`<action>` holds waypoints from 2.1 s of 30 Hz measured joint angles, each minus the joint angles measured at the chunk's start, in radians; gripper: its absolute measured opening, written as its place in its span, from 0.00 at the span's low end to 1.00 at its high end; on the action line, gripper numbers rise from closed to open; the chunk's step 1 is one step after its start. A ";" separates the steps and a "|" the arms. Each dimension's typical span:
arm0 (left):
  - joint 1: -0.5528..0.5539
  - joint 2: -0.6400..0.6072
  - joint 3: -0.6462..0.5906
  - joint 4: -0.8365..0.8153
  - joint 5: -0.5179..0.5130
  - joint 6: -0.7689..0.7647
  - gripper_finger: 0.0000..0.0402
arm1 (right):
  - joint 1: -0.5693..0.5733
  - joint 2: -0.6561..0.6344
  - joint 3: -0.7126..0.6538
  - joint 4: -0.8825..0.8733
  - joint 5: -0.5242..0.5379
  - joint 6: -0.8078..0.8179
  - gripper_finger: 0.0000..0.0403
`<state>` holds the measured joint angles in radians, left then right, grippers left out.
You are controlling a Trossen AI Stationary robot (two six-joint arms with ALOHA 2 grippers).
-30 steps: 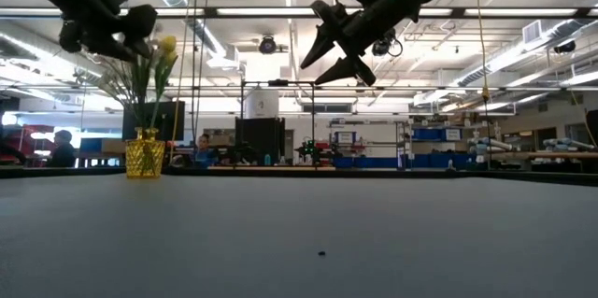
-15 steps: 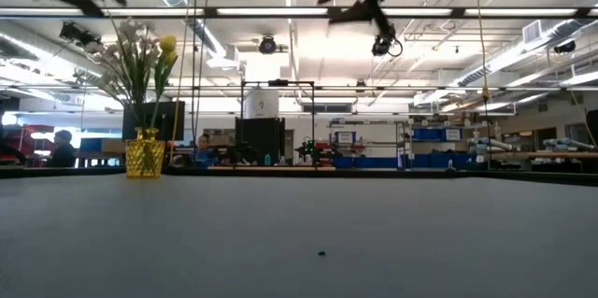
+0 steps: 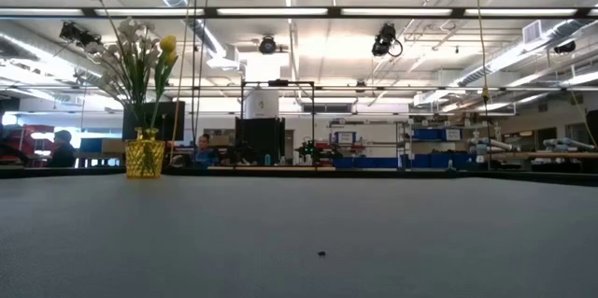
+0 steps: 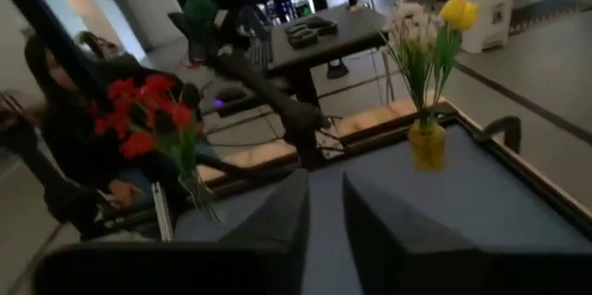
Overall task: Sort flowers into vase by color
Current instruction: Return to Home Position
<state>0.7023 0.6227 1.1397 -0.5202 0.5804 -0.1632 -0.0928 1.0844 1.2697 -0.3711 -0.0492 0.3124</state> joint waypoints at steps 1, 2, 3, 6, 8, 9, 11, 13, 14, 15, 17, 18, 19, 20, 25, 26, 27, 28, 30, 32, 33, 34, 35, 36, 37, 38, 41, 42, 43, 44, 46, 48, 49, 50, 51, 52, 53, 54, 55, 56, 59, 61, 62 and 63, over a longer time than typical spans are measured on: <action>-0.029 0.031 0.000 0.018 -0.006 0.002 0.43 | 0.023 -0.019 0.000 -0.030 0.030 -0.010 0.16; -0.064 0.064 0.000 0.032 -0.021 0.009 0.41 | 0.046 -0.035 0.000 -0.061 0.064 -0.026 0.11; -0.104 0.098 0.000 0.042 -0.050 0.022 0.39 | 0.070 -0.052 0.000 -0.097 0.101 -0.041 0.07; -0.241 0.196 -0.001 0.079 -0.187 0.069 0.33 | 0.135 -0.106 0.000 -0.222 0.221 -0.047 0.02; -0.324 0.255 -0.004 0.119 -0.259 0.113 0.29 | 0.159 -0.136 0.001 -0.344 0.317 -0.016 0.03; -0.358 0.278 -0.004 0.146 -0.290 0.138 0.27 | 0.166 -0.148 0.002 -0.427 0.341 -0.009 0.04; -0.402 0.316 -0.002 0.172 -0.343 0.176 0.23 | 0.169 -0.164 0.000 -0.581 0.345 0.027 0.03; -0.417 0.348 -0.002 0.171 -0.373 0.180 0.19 | 0.171 -0.175 0.000 -0.646 0.349 0.070 0.02; -0.421 0.362 -0.002 0.169 -0.376 0.173 0.16 | 0.176 -0.182 0.000 -0.641 0.355 0.073 0.02; -0.425 0.376 -0.003 0.172 -0.377 0.159 0.14 | 0.185 -0.189 0.000 -0.618 0.369 0.058 0.01; -0.431 0.388 -0.003 0.199 -0.370 0.155 0.08 | 0.211 -0.202 -0.007 -0.524 0.420 -0.010 0.01; -0.432 0.389 -0.003 0.206 -0.366 0.164 0.05 | 0.223 -0.210 -0.018 -0.468 0.443 -0.055 0.01; -0.432 0.388 -0.014 0.224 -0.362 0.174 0.03 | 0.233 -0.220 -0.034 -0.417 0.462 -0.104 0.01; -0.432 0.383 -0.036 0.247 -0.360 0.177 0.02 | 0.240 -0.233 -0.056 -0.362 0.473 -0.143 0.01; -0.423 0.332 -0.261 0.441 -0.359 0.104 0.02 | 0.229 -0.317 -0.228 -0.083 0.478 -0.268 0.01; -0.422 0.316 -0.301 0.477 -0.358 0.099 0.02 | 0.225 -0.333 -0.269 -0.024 0.476 -0.289 0.01; -0.420 0.303 -0.334 0.505 -0.355 0.099 0.01 | 0.218 -0.348 -0.312 0.043 0.473 -0.307 0.01; -0.418 0.292 -0.362 0.521 -0.354 0.101 0.01 | 0.211 -0.360 -0.352 0.107 0.469 -0.327 0.01; -0.414 0.278 -0.409 0.512 -0.355 0.129 0.01 | 0.197 -0.384 -0.432 0.236 0.445 -0.353 0.00; -0.400 0.257 -0.444 0.511 -0.358 0.142 0.01 | 0.188 -0.408 -0.509 0.330 0.418 -0.361 0.00; -0.389 0.239 -0.463 0.525 -0.358 0.139 0.01 | 0.187 -0.418 -0.547 0.372 0.414 -0.361 0.00; -0.379 0.218 -0.483 0.553 -0.358 0.129 0.01 | 0.187 -0.431 -0.587 0.407 0.407 -0.359 0.00; -0.371 0.197 -0.509 0.591 -0.357 0.116 0.00 | 0.187 -0.441 -0.631 0.441 0.393 -0.359 0.00; -0.366 0.175 -0.545 0.632 -0.355 0.108 0.00 | 0.187 -0.448 -0.673 0.482 0.381 -0.359 0.00; -0.366 0.153 -0.579 0.666 -0.351 0.103 0.00 | 0.186 -0.453 -0.718 0.537 0.368 -0.357 0.00; -0.367 0.131 -0.612 0.699 -0.348 0.102 0.00 | 0.182 -0.459 -0.762 0.590 0.360 -0.348 0.00; -0.367 0.061 -0.693 0.744 -0.341 0.101 0.00 | 0.163 -0.469 -0.867 0.736 0.335 -0.323 0.00; -0.367 0.045 -0.716 0.738 -0.329 0.114 0.00 | 0.157 -0.471 -0.895 0.774 0.331 -0.317 0.00; -0.366 0.031 -0.735 0.735 -0.324 0.127 0.00 | 0.150 -0.471 -0.920 0.806 0.329 -0.316 0.00; -0.367 0.017 -0.758 0.731 -0.323 0.127 0.00 | 0.144 -0.471 -0.939 0.826 0.324 -0.313 0.00; -0.368 -0.011 -0.798 0.725 -0.318 0.107 0.00 | 0.127 -0.471 -0.969 0.843 0.304 -0.274 0.01; -0.367 -0.043 -0.837 0.744 -0.318 0.098 0.00 | 0.104 -0.472 -0.990 0.846 0.286 -0.220 0.01; -0.368 -0.060 -0.857 0.743 -0.318 0.098 0.00 | 0.096 -0.472 -0.998 0.846 0.271 -0.211 0.01; -0.369 -0.075 -0.874 0.745 -0.318 0.099 0.00 | 0.090 -0.472 -1.006 0.848 0.258 -0.211 0.01; -0.369 -0.091 -0.893 0.747 -0.321 0.099 0.00 | 0.084 -0.472 -1.011 0.847 0.245 -0.211 0.01; -0.369 -0.108 -0.913 0.751 -0.321 0.099 0.00 | 0.079 -0.472 -1.015 0.847 0.234 -0.210 0.01; -0.369 -0.126 -0.931 0.762 -0.321 0.099 0.00 | 0.072 -0.473 -1.017 0.849 0.229 -0.211 0.01; -0.369 -0.142 -0.950 0.781 -0.322 0.099 0.00 | 0.067 -0.478 -1.019 0.849 0.228 -0.214 0.01; -0.369 -0.154 -0.971 0.803 -0.322 0.099 0.00 | 0.062 -0.480 -1.021 0.849 0.224 -0.221 0.01; -0.369 -0.167 -0.994 0.826 -0.322 0.099 0.00 | 0.057 -0.480 -1.020 0.851 0.221 -0.231 0.01; -0.369 -0.191 -1.061 0.887 -0.324 0.083 0.00 | 0.036 -0.485 -1.020 0.849 0.207 -0.241 0.01; -0.369 -0.201 -1.099 0.944 -0.333 0.051 0.00 | 0.020 -0.492 -1.020 0.846 0.183 -0.236 0.01; -0.369 -0.201 -1.111 0.981 -0.336 0.038 0.00 | 0.009 -0.496 -1.020 0.846 0.165 -0.230 0.01; -0.369 -0.201 -1.121 1.009 -0.338 0.023 0.00 | -0.003 -0.500 -1.020 0.842 0.144 -0.222 0.01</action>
<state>0.3328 0.4213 0.0183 0.4886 0.2429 -0.1397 -0.0961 0.5839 0.2493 0.4711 0.0946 0.0907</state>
